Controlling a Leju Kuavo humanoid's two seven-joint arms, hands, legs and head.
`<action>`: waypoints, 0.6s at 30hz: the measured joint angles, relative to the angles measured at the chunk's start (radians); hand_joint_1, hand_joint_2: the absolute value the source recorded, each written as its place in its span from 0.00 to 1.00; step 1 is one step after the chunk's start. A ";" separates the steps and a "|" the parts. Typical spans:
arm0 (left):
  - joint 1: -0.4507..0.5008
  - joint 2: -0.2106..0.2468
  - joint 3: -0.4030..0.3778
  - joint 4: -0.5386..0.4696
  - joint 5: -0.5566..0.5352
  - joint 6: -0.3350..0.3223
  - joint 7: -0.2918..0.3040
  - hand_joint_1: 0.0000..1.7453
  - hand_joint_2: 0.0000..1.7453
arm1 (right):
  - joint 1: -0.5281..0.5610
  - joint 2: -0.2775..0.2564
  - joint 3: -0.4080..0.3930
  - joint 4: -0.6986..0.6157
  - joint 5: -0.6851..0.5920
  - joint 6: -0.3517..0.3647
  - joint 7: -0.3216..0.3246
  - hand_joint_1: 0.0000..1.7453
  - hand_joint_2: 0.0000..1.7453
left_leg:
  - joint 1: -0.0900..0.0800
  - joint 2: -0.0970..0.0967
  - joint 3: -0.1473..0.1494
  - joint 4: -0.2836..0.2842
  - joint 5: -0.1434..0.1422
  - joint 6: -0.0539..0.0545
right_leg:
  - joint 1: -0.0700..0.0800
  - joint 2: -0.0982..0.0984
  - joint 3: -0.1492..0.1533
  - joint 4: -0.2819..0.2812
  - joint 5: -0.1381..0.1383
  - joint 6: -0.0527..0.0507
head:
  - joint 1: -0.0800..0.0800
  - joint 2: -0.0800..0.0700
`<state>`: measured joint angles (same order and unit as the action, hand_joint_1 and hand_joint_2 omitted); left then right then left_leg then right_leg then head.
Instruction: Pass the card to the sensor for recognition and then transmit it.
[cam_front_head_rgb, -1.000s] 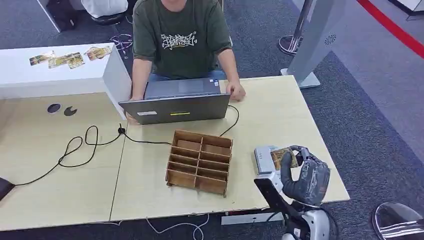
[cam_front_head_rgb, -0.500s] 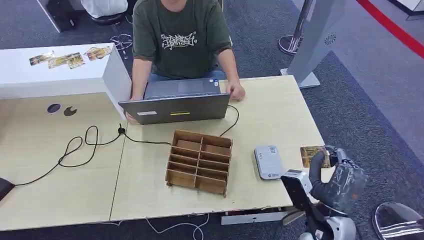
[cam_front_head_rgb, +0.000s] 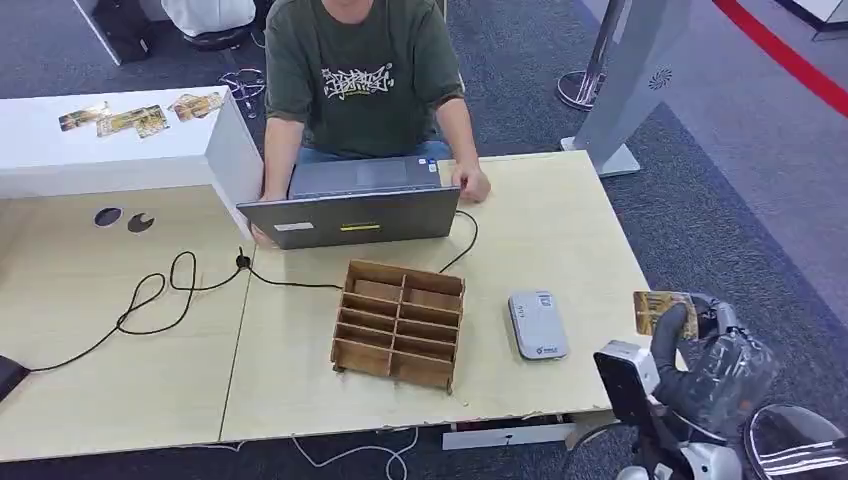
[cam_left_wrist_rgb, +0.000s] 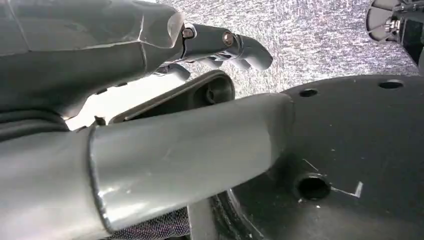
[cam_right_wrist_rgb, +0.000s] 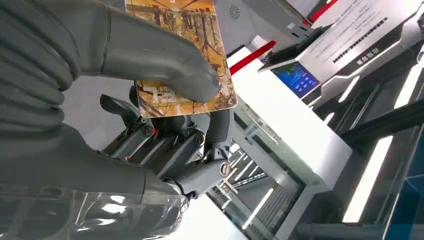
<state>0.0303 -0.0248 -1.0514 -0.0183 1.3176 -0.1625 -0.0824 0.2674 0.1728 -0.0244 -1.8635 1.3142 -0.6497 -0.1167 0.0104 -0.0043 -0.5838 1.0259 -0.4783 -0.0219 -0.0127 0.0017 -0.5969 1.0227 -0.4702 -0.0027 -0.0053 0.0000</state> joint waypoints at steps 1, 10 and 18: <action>0.000 0.000 0.000 0.000 -0.001 -0.001 0.000 0.00 0.00 | -0.002 0.003 -0.002 0.000 -0.007 0.000 -0.010 1.00 1.00 | 0.000 0.000 0.000 0.000 0.000 0.000 | 0.000 0.000 0.000 0.000 0.000 0.000 | 0.000 0.000; -0.005 0.008 0.000 0.000 -0.024 -0.018 0.008 0.00 0.00 | -0.106 0.015 -0.004 0.027 0.045 0.000 -0.042 1.00 1.00 | 0.000 0.000 0.000 0.000 0.000 0.000 | 0.000 0.000 0.001 0.000 0.000 0.000 | 0.000 0.000; -0.016 0.023 0.000 0.000 -0.042 -0.019 0.018 0.00 0.00 | -0.235 -0.003 0.050 0.103 0.171 0.000 0.059 1.00 1.00 | 0.000 0.000 0.001 0.000 0.001 -0.001 | 0.000 0.000 0.001 0.001 0.000 0.000 | 0.000 0.000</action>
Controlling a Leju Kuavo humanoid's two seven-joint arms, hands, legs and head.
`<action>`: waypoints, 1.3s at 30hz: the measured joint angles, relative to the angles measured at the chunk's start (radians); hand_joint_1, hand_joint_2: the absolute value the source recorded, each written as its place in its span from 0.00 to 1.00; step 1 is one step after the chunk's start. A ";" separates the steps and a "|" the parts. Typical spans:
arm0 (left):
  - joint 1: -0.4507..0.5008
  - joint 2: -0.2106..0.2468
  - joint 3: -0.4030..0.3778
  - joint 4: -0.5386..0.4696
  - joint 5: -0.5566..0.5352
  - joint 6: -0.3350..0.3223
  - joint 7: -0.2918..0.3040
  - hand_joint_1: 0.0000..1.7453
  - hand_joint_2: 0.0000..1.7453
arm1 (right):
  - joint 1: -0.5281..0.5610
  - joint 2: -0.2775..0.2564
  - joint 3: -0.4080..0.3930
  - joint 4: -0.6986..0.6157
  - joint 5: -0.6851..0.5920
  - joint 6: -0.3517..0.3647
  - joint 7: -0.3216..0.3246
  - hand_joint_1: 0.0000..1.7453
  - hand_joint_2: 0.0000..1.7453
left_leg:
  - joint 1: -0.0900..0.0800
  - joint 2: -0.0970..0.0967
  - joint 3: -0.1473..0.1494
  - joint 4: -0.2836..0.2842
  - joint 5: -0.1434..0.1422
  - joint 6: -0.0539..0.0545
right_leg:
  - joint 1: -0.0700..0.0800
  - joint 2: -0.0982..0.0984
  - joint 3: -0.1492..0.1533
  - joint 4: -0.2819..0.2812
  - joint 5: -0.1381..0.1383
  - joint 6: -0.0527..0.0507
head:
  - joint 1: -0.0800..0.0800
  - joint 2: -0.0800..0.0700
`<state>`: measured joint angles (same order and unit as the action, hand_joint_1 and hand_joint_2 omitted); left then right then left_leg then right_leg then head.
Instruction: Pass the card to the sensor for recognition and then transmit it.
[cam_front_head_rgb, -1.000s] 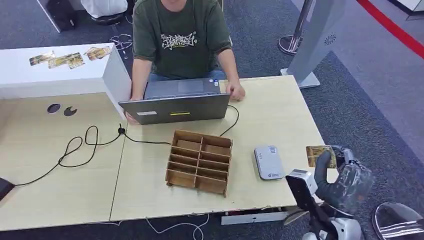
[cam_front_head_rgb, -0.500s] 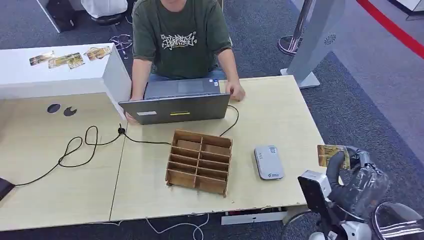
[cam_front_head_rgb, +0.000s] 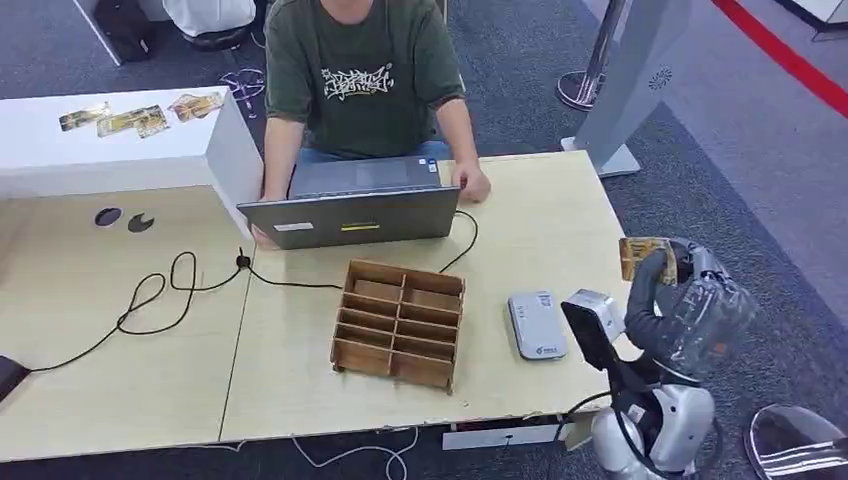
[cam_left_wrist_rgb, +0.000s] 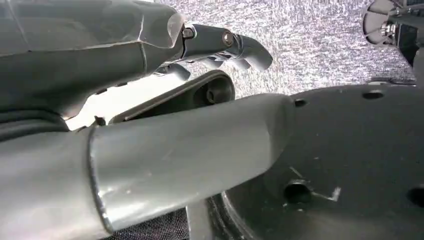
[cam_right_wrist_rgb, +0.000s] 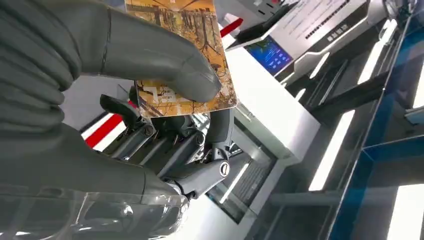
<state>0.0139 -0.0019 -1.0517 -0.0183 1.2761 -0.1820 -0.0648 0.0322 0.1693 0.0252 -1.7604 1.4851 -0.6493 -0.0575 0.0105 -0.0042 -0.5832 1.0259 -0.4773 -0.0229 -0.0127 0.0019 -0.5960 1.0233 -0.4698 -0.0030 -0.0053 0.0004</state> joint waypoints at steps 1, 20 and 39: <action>0.000 0.004 0.000 0.000 -0.003 0.000 0.001 0.00 0.00 | -0.025 -0.011 0.016 0.020 0.017 0.000 0.027 1.00 1.00 | 0.000 0.000 0.000 0.000 0.000 0.000 | 0.000 0.000 0.000 0.000 0.000 0.000 | 0.000 0.000; -0.019 0.064 -0.052 -0.032 -0.072 0.000 0.039 0.00 0.00 | -0.562 -0.101 0.278 0.546 0.079 0.000 0.212 1.00 1.00 | 0.000 0.001 0.001 0.000 0.003 -0.001 | 0.000 0.001 -0.001 0.001 0.002 -0.002 | 0.000 0.000; -0.040 0.115 -0.143 -0.070 -0.138 -0.032 0.056 0.00 0.00 | -1.063 -0.043 0.456 1.134 0.085 0.010 0.343 1.00 1.00 | 0.000 0.000 0.000 0.000 0.004 -0.002 | 0.000 0.001 -0.002 0.001 0.002 -0.002 | 0.000 0.000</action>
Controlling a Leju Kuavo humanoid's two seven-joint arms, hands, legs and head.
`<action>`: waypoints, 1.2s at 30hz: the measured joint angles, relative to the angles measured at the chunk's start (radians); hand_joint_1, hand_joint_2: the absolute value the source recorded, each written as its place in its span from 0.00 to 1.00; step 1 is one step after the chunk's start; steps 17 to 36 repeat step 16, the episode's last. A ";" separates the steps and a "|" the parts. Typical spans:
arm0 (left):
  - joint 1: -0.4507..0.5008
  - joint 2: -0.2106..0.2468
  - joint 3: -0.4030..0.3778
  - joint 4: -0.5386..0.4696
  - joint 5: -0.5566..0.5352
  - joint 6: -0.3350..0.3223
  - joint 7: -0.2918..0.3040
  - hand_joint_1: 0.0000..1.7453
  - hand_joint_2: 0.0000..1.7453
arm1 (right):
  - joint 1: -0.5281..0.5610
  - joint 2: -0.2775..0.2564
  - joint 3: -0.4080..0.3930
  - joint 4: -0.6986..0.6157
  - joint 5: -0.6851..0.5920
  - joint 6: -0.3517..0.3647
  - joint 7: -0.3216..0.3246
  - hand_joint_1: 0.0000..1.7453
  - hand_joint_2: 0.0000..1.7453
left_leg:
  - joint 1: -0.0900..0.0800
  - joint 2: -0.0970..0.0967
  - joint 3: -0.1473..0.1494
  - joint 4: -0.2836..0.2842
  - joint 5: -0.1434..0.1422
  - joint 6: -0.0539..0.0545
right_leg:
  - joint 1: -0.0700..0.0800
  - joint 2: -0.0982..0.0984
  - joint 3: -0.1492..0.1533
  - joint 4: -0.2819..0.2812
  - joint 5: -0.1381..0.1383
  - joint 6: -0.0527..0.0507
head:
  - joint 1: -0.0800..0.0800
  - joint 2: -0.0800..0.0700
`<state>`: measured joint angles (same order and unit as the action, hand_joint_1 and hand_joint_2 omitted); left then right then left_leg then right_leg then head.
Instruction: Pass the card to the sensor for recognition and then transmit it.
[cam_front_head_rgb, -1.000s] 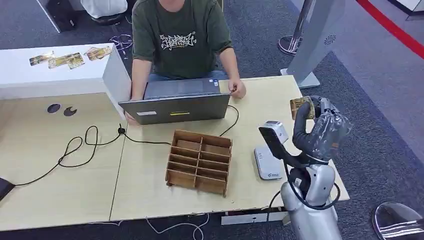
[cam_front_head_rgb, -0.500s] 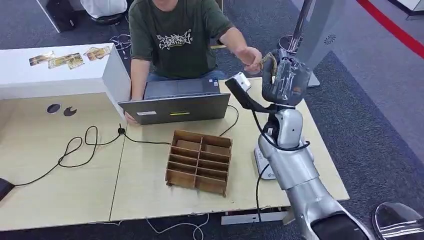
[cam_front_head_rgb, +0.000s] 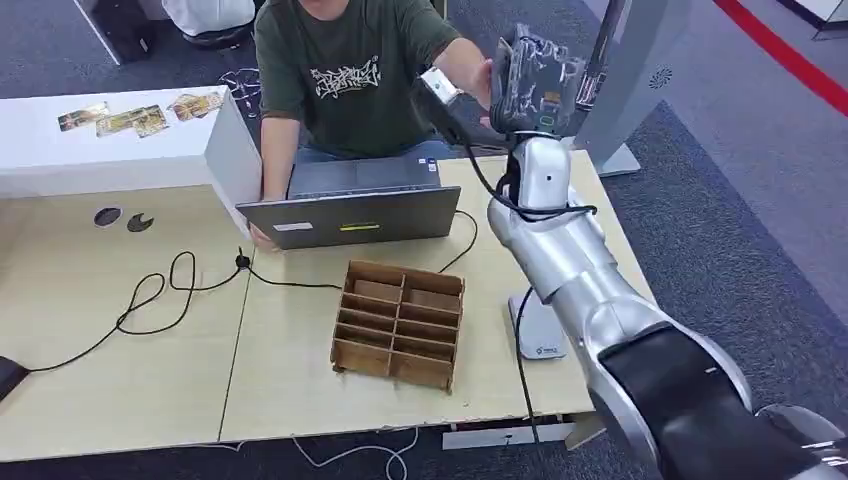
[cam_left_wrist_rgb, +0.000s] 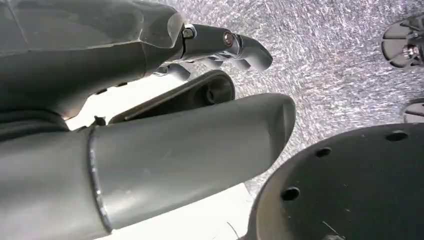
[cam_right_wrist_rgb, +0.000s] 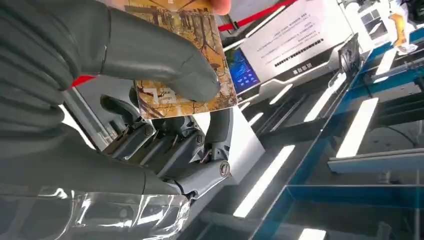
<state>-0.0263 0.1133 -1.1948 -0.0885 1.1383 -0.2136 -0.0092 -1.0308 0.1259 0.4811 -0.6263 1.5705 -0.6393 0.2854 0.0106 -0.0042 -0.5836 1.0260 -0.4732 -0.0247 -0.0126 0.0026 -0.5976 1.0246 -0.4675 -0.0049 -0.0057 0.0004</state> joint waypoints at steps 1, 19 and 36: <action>-0.001 0.005 -0.003 -0.001 -0.003 -0.003 0.000 0.00 0.00 | -0.025 0.005 0.021 0.027 0.000 0.008 0.011 1.00 1.00 | 0.000 0.000 0.000 0.000 0.000 0.000 | 0.000 0.000 0.000 0.000 0.000 0.000 | 0.000 0.000; -0.013 0.031 -0.045 -0.014 -0.033 -0.022 0.000 0.00 0.00 | -0.198 0.029 0.198 0.244 0.000 0.224 0.100 1.00 1.00 | 0.000 0.000 0.000 0.000 0.000 0.000 | 0.000 0.000 0.000 0.000 0.001 0.000 | 0.000 0.000; -0.013 0.031 -0.045 -0.014 -0.033 -0.022 0.000 0.00 0.00 | -0.198 0.029 0.198 0.244 0.000 0.224 0.100 1.00 1.00 | 0.000 0.000 0.000 0.000 0.000 0.000 | 0.000 0.000 0.000 0.000 0.001 0.000 | 0.000 0.000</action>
